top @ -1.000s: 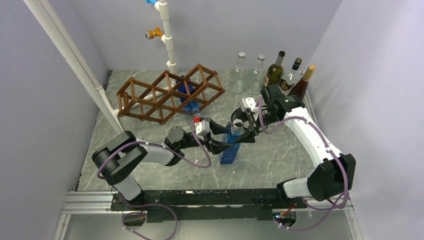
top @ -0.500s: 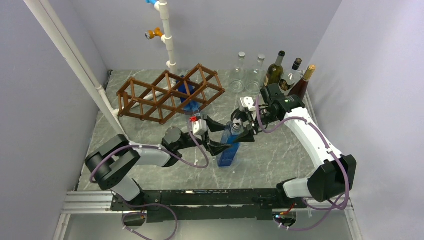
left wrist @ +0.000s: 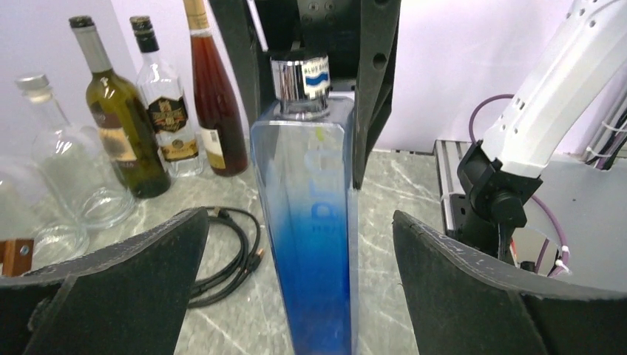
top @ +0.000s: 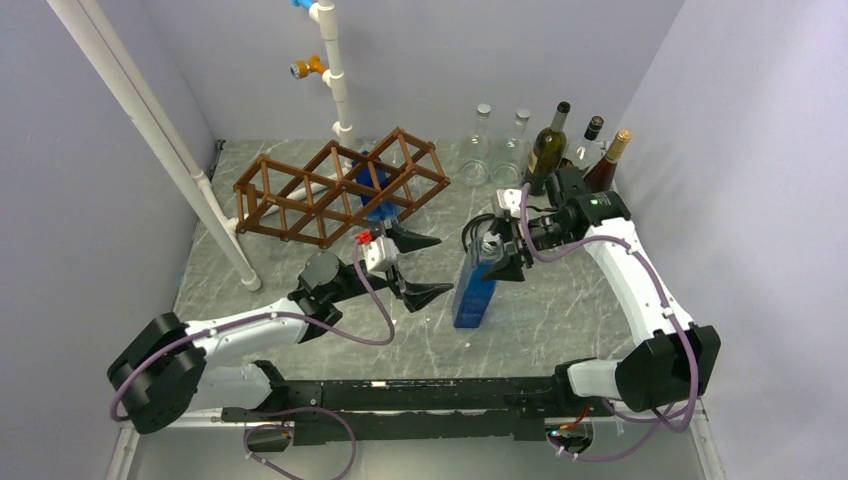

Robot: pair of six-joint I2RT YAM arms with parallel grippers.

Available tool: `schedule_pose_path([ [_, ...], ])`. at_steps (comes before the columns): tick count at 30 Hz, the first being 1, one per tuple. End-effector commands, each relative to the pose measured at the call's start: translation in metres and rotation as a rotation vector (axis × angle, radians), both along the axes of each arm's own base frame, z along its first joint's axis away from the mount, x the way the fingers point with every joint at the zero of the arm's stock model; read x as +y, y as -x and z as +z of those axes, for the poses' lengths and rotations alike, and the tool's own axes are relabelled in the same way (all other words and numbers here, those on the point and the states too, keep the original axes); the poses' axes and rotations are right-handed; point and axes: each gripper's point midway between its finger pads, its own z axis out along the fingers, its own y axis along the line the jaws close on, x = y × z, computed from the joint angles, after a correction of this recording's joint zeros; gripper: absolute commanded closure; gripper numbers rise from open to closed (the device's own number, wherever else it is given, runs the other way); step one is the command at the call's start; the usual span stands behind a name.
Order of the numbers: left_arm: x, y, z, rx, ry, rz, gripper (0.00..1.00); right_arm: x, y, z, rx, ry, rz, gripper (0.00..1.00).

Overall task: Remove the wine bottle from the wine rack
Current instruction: Pick up the wine bottle from the wine rack, then place the wine bottle at the center of the board.

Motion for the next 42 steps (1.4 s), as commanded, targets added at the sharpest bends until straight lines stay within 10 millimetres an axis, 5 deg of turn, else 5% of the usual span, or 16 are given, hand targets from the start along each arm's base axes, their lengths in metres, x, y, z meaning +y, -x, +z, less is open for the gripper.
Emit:
schedule_pose_path([
  [1, 0.015, -0.007, -0.016, 0.019, -0.095, 0.089, 0.0, -0.01, 0.0, 0.04, -0.099, -0.092, -0.04, 1.0],
  [13, 0.046, -0.013, -0.031, 0.114, -0.201, 0.237, 0.01, -0.064, -0.029, 0.058, -0.159, -0.113, -0.297, 1.0],
  [42, 0.066, -0.015, -0.05, 0.145, -0.253, 0.322, 0.01, -0.231, -0.111, 0.065, -0.166, -0.034, -0.984, 1.0],
])
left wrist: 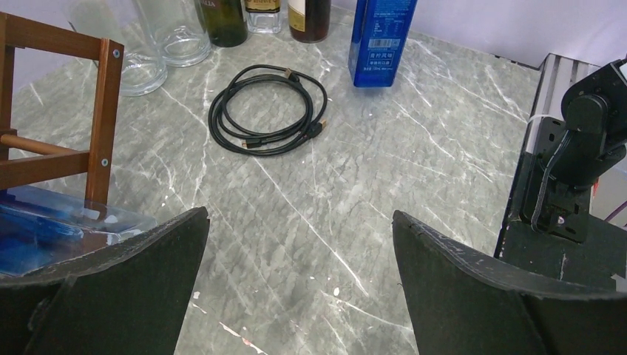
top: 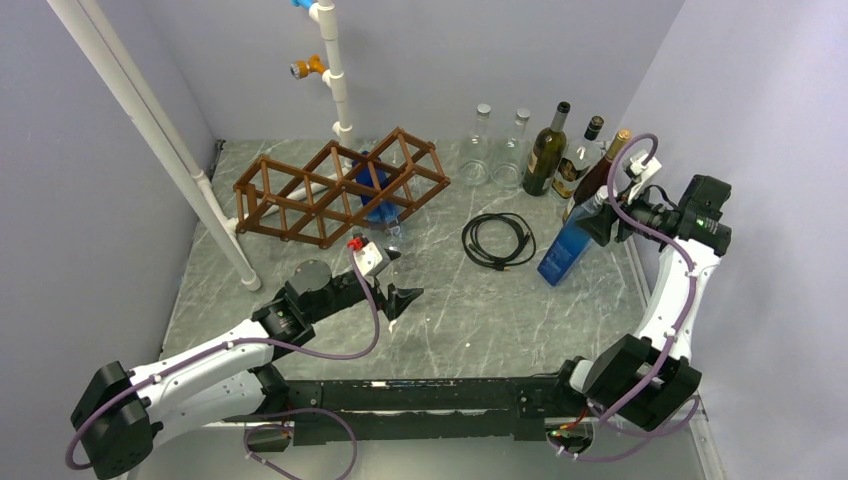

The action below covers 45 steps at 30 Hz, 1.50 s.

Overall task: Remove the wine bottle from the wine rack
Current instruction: Place the wine bottle at the center of the board.

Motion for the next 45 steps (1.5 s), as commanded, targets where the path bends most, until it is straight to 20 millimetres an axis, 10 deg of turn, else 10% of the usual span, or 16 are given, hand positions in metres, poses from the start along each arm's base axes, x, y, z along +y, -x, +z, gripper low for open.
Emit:
schedule_pose_path([
  [1, 0.002, -0.001, 0.01, -0.037, 0.014, 0.007, 0.01, -0.022, -0.022, 0.037, -0.15, 0.038, -0.06, 1.0],
  [33, 0.008, -0.004, -0.004, -0.021, -0.015, 0.039, 0.01, -0.1, -0.064, 0.018, -0.115, 0.072, -0.32, 0.93],
  [45, 0.007, -0.006, -0.006, -0.014, -0.02, 0.046, 0.01, -0.101, -0.064, 0.0, -0.073, 0.072, -0.306, 0.51],
])
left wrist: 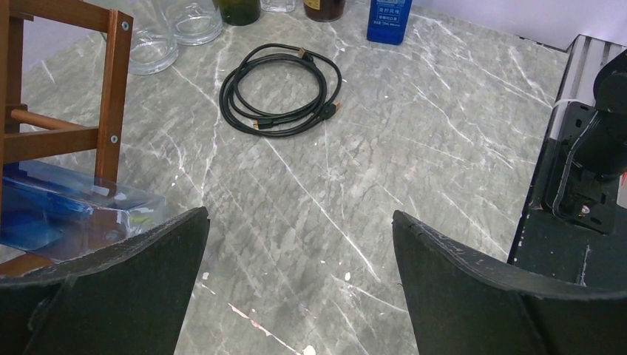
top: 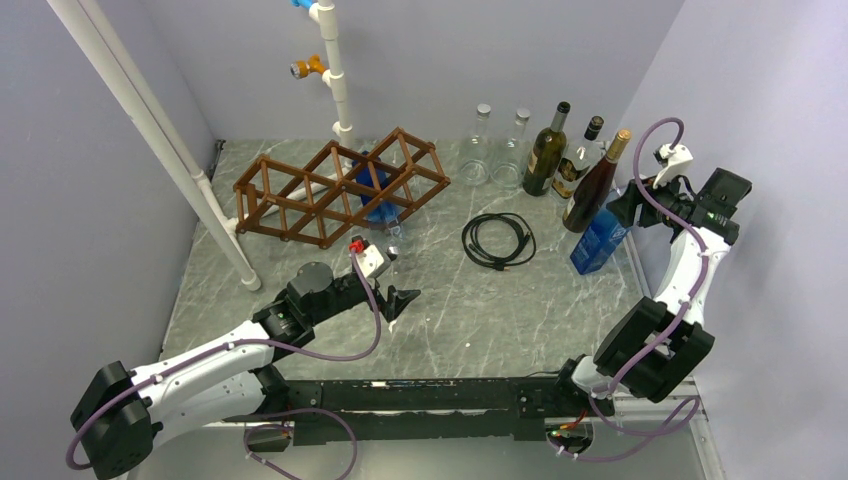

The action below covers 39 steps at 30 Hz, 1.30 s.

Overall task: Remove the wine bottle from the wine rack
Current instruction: Place the wine bottle at the center of the board.

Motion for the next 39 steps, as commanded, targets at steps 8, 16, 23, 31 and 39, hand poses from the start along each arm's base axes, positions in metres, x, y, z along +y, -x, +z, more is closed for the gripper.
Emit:
schedule_pose_path([
  [8, 0.001, -0.003, 0.011, -0.023, 0.024, 0.016, 0.01, 0.0, -0.006, 0.029, -0.123, 0.067, 0.045, 0.17],
  [16, 0.002, -0.004, 0.012, -0.019, 0.029, 0.024, 0.01, 0.003, -0.001, 0.05, -0.151, 0.099, 0.039, 0.04],
  [23, 0.004, -0.004, 0.014, -0.013, 0.031, 0.035, 0.01, 0.009, 0.006, 0.081, -0.192, 0.141, 0.053, 0.02],
  [31, 0.007, -0.003, 0.018, -0.01, 0.042, 0.042, 0.01, 0.02, 0.013, 0.123, -0.255, 0.161, 0.076, 0.01],
  [39, 0.009, -0.001, 0.032, 0.007, 0.057, 0.049, 0.01, 0.04, 0.02, 0.169, -0.325, 0.117, 0.132, 0.01],
])
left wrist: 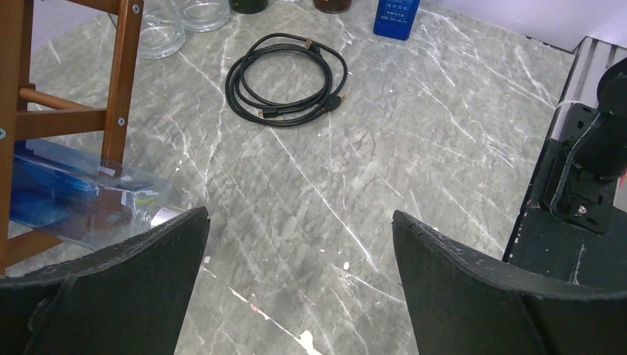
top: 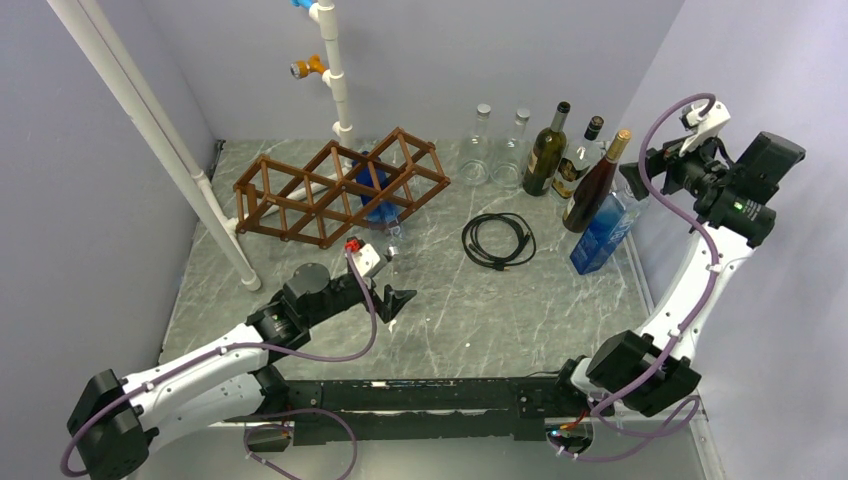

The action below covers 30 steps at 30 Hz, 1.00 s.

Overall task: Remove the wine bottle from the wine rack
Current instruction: Place the wine bottle at the center of the board.

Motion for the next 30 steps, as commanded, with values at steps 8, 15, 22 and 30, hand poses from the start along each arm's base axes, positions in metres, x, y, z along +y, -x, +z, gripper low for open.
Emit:
schedule_pose_path([
  [8, 0.002, 0.002, 0.047, -0.015, 0.139, 0.021, 0.01, 0.065, 0.018, 0.04, -0.056, -0.079, 0.198, 0.01],
  [15, 0.004, 0.004, 0.059, 0.011, 0.177, 0.034, 0.01, 0.123, 0.023, 0.017, 0.001, -0.067, 0.357, 0.01],
  [22, 0.003, 0.002, 0.061, 0.049, 0.193, 0.049, 0.01, 0.173, 0.037, -0.016, 0.078, -0.072, 0.533, 0.01],
  [30, 0.005, -0.002, 0.064, 0.082, 0.22, 0.08, 0.01, 0.213, 0.054, -0.063, 0.167, -0.063, 0.671, 0.01],
])
